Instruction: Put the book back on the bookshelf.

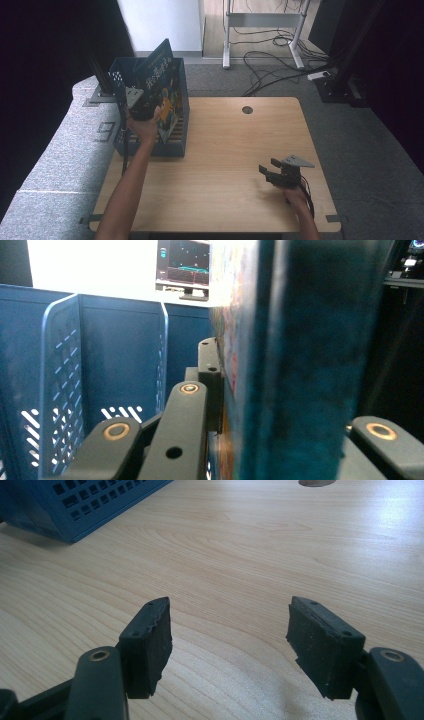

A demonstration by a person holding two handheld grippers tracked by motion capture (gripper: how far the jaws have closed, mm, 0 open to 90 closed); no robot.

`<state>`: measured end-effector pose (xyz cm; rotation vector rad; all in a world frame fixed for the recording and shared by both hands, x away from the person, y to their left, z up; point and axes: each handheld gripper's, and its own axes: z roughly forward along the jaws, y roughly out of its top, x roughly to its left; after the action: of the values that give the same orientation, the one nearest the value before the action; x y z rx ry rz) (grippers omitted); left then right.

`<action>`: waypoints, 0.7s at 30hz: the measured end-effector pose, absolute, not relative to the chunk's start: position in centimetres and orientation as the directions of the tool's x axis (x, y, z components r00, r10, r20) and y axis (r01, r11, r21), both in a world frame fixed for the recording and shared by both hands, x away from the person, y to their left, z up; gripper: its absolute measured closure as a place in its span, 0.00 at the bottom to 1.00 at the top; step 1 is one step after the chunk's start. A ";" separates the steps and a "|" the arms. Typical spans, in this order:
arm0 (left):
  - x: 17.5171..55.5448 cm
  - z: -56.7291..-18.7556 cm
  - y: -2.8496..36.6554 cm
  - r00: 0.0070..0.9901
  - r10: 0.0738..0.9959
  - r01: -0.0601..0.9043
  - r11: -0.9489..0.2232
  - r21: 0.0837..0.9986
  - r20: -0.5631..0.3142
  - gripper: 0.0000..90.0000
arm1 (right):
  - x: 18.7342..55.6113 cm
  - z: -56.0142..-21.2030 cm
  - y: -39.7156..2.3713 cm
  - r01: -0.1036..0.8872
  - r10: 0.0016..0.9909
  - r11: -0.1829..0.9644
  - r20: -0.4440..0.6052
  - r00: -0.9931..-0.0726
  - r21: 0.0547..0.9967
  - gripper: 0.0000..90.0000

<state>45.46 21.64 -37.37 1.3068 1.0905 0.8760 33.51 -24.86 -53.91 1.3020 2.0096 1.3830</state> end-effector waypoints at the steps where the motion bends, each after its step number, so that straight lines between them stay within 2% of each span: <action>1: 45.5 -37.4 21.6 0.285 0.951 0.086 0.098 0.991 -0.118 0.92 | 33.5 -53.9 -24.9 0.476 0.845 0.088 0.188 -0.501 0.875 0.37; 21: 45.8 -38.3 21.3 0.271 0.953 0.059 0.124 0.991 -0.136 0.92 | 33.3 -54.0 -24.7 0.474 0.844 0.093 0.183 -0.504 0.875 0.37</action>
<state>45.78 21.28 -38.30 1.2611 1.0914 0.8897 33.34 -24.71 -53.95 1.2967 2.0110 1.3801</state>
